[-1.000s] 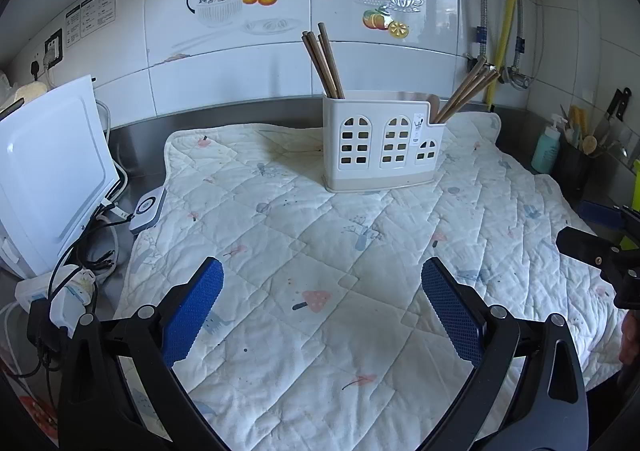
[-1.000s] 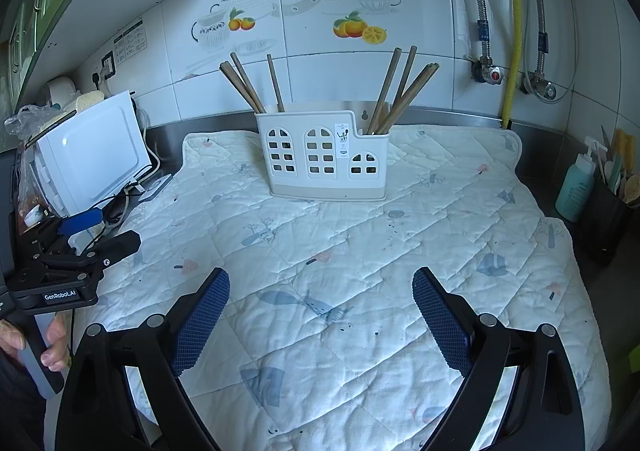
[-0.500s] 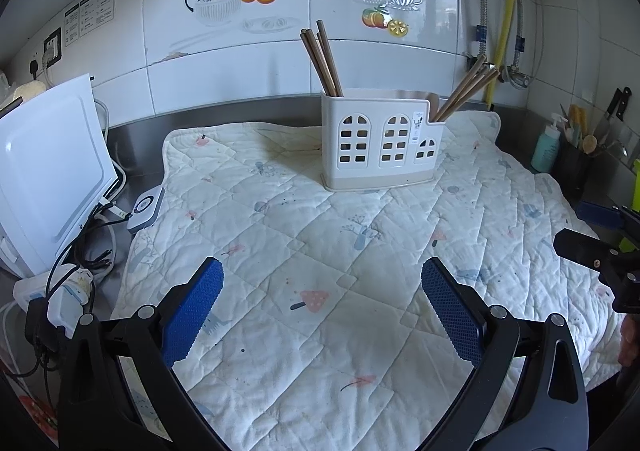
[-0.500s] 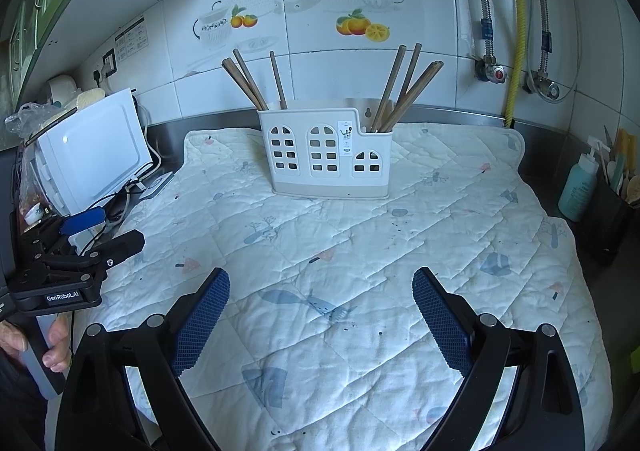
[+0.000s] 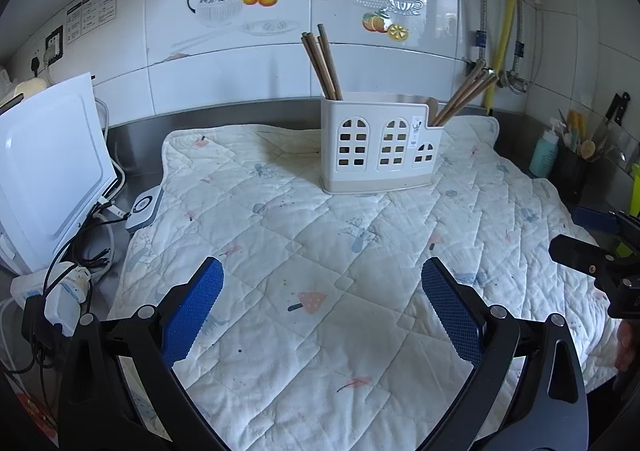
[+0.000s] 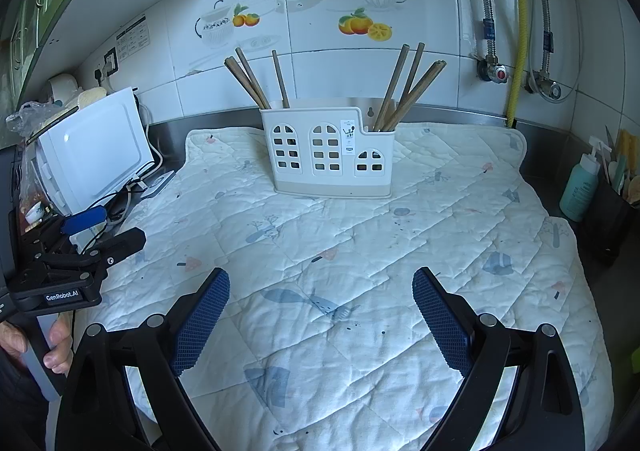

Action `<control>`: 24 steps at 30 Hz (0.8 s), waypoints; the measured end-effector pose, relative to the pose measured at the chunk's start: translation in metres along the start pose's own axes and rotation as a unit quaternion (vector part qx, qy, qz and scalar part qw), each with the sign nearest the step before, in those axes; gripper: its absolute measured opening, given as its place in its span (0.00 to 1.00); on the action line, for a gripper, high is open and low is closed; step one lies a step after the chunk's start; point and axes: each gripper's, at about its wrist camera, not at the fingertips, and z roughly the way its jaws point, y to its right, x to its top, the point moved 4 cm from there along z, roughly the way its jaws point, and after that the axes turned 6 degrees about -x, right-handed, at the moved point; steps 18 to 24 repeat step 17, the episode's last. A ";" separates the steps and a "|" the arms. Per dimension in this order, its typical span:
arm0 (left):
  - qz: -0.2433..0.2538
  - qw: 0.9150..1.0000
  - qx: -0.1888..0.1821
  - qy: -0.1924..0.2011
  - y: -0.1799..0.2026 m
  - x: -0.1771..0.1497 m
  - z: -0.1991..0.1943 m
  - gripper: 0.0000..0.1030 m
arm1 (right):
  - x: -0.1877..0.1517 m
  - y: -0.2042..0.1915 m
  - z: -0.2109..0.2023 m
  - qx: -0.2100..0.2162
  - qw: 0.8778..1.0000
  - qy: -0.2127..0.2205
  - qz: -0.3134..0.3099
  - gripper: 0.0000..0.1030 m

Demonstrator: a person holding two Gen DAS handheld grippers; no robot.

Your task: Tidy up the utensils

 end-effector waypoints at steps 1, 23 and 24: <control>-0.002 1.000 0.002 0.002 -0.001 0.000 0.000 0.95 | 0.000 0.000 0.000 0.000 1.000 0.000 0.001 0.87; -0.010 1.000 0.007 0.002 -0.011 0.001 -0.003 0.95 | 0.000 0.002 0.001 -0.006 1.000 -0.001 0.000 0.87; -0.010 1.000 0.007 0.002 -0.011 0.001 -0.003 0.95 | 0.000 0.002 0.001 -0.006 1.000 -0.001 0.000 0.87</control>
